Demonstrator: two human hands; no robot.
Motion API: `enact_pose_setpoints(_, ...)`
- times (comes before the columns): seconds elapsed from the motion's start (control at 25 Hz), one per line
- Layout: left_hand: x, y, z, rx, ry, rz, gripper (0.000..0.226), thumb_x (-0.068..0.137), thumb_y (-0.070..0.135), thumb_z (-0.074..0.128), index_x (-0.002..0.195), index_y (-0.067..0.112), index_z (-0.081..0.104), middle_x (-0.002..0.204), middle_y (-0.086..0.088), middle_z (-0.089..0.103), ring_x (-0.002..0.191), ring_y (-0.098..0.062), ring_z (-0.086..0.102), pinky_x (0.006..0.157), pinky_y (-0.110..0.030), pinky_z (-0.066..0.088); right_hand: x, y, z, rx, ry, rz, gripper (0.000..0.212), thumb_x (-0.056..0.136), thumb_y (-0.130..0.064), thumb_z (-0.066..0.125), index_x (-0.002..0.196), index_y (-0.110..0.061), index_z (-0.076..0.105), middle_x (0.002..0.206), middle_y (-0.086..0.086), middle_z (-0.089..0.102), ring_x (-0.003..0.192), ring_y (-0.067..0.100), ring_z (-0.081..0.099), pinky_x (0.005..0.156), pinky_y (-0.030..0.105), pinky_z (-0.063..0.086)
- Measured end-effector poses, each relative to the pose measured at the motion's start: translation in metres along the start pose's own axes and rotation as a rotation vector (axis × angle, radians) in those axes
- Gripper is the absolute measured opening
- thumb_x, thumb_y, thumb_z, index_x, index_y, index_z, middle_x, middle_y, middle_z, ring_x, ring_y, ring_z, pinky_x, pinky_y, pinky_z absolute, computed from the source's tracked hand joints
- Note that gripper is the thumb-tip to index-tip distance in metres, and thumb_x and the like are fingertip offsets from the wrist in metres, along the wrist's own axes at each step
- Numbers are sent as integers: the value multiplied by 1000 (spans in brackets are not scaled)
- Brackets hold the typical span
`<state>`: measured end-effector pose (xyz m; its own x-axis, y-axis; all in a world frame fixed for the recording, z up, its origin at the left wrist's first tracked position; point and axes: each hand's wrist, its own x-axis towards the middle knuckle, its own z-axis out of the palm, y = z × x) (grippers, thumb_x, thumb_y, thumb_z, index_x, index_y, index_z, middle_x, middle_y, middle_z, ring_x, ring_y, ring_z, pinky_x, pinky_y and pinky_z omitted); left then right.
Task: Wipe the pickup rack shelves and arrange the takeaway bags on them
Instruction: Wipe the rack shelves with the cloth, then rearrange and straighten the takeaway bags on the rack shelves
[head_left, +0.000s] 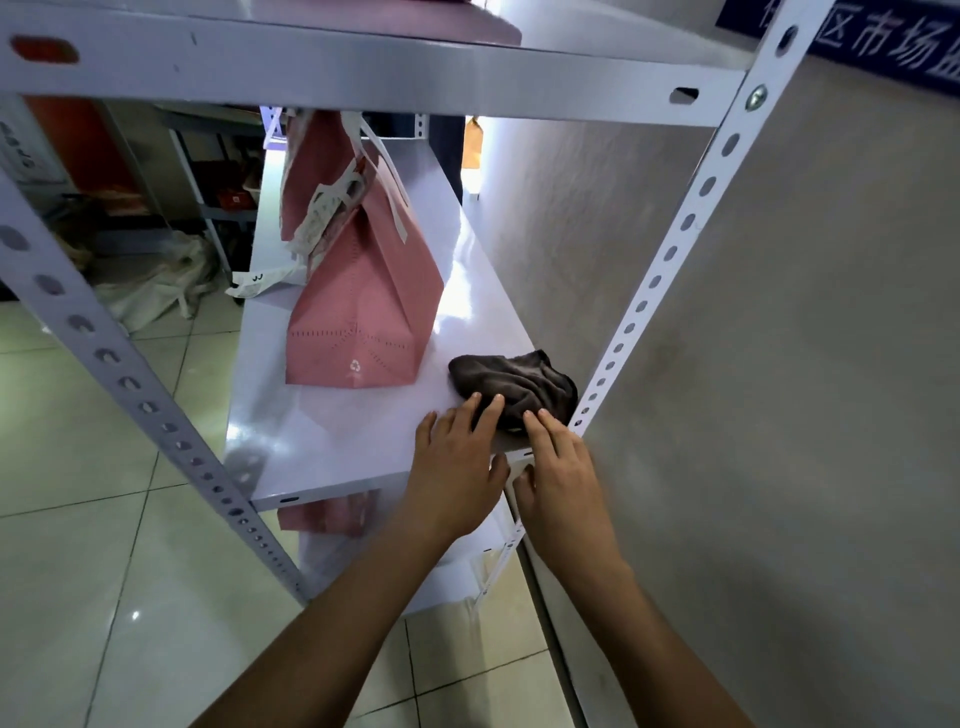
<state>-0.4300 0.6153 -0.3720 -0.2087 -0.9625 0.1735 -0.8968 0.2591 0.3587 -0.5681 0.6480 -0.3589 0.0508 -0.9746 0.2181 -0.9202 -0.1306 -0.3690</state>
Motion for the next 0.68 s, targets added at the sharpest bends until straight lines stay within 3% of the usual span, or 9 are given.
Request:
enact_pose_setpoints(0.2, -23, 3, -16, -55, 102, -93, 44, 96, 36, 50, 139, 27, 46, 145, 4, 49, 130, -16, 44, 111, -33, 29, 8, 0, -12, 131, 99, -77, 49, 90, -13, 64, 139, -13, 57, 137, 8, 59, 125, 28, 53, 108, 42, 46)
enact_pose_setpoints(0.4, -53, 16, -33, -42, 157, -255, 33, 96, 34, 53, 128, 26, 56, 128, 6, 57, 114, -17, 52, 97, -33, 42, 5, -8, -13, 282, 25, -227, 43, 90, -17, 67, 133, -17, 61, 132, 3, 61, 123, 26, 53, 104, 43, 45)
enact_pose_setpoints(0.68, -121, 20, -65, 103, 222, -450, 33, 92, 28, 56, 124, 22, 60, 120, 2, 64, 104, -19, 57, 88, -25, 36, -11, -48, 4, 485, -128, -474, 32, 91, -9, 66, 123, -13, 65, 123, 5, 66, 116, 27, 59, 101, 43, 48)
